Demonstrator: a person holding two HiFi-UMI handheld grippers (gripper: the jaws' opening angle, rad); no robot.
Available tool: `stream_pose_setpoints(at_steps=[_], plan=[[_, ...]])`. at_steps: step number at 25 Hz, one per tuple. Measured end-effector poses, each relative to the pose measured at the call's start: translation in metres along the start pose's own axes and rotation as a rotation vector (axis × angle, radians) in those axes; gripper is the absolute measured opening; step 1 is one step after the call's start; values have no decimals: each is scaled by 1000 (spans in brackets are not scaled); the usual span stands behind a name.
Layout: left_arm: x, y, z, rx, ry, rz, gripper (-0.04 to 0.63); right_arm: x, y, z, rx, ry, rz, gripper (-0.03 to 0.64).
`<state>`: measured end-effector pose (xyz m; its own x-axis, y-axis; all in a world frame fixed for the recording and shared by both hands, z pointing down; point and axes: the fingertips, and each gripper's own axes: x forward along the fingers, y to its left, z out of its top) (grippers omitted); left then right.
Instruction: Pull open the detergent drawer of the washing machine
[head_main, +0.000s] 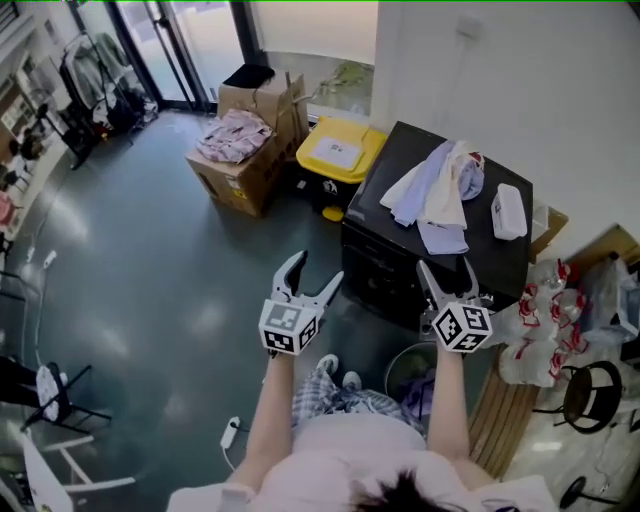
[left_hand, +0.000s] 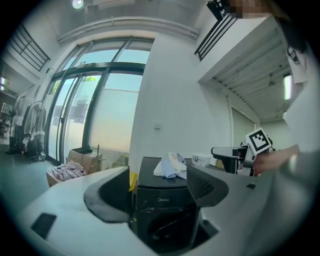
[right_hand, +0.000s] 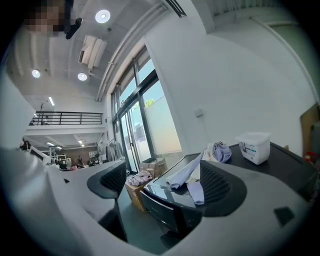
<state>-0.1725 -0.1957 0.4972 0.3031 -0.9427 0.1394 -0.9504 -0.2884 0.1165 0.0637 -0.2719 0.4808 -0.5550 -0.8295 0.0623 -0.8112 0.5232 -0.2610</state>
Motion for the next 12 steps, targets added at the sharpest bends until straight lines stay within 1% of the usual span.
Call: stream_pose_setpoints(at_steps=[6, 12], plan=[[50, 18, 7, 24, 25, -113, 345, 17, -14, 4, 25, -32, -110, 454], [85, 24, 2, 61, 60, -224, 345, 26, -14, 1, 33, -55, -187, 454]])
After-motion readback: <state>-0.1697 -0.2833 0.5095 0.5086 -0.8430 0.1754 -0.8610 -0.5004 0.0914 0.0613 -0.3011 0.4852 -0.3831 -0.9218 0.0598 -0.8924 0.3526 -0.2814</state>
